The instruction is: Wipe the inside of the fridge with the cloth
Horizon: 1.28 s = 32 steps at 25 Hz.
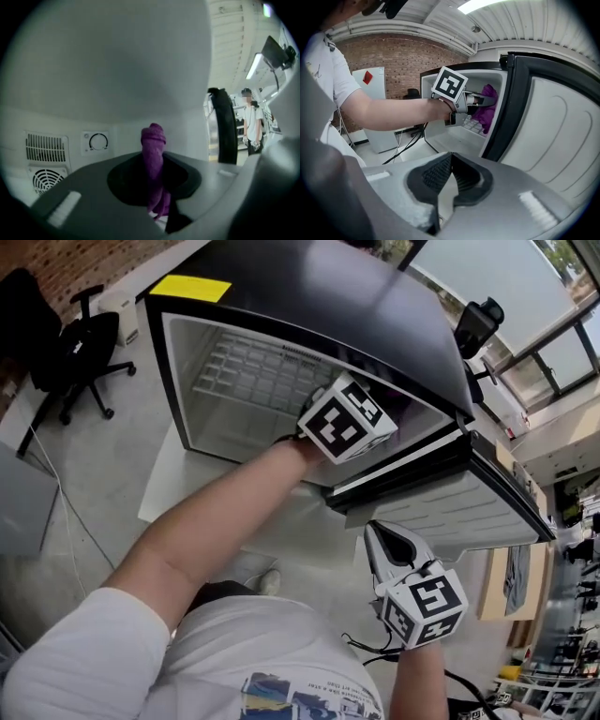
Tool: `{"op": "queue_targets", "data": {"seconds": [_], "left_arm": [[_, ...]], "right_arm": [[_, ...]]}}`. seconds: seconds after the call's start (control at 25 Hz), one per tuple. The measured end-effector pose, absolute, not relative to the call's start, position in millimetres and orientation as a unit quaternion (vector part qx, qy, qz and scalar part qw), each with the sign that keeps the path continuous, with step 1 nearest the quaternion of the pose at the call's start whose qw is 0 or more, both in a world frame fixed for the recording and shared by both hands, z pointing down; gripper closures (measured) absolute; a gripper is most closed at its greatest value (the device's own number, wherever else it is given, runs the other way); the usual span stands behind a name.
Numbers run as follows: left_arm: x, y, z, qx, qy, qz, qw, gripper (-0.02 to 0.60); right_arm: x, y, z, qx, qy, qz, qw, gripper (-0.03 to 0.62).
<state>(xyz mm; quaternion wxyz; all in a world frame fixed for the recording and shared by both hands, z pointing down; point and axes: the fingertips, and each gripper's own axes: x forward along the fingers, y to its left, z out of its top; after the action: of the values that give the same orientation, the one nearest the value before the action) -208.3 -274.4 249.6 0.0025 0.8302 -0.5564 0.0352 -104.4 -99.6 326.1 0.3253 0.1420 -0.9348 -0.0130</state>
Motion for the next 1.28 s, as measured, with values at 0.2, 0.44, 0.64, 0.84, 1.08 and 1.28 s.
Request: {"op": "queue_targets", "data": {"seconds": [0.2,0.44,0.64,0.84,1.08,1.28], "left_arm": [[-224,-291,250,0.818,-0.575,0.035,0.008,0.514],[-240,-301,249,0.798,-0.603,0.027,0.003,0.514],[-248,-311,255,0.785,-0.619,0.022,0.008,0.514],[-253,-320,258,0.773,-0.633,0.026,0.005,0.514],[-267,-326,261,0.752,-0.658,0.039,-0.004,0.514],[-282,-331,258,0.737,-0.674,0.044,-0.013,0.512]], "right_arm": [[-102,-106,326,0.131,-0.933,-0.024,0.334,0.591],[-101,-115,323,0.128,-0.932,-0.029,0.337,0.591],[-101,-113,324,0.127,-0.931,-0.030,0.340,0.591],[-98,-111,324,0.131,-0.930,-0.028,0.343,0.591],[-102,-109,332,0.126,-0.928,-0.017,0.350,0.591],[-121,-110,329,0.116,-0.930,-0.032,0.348,0.591]]}}
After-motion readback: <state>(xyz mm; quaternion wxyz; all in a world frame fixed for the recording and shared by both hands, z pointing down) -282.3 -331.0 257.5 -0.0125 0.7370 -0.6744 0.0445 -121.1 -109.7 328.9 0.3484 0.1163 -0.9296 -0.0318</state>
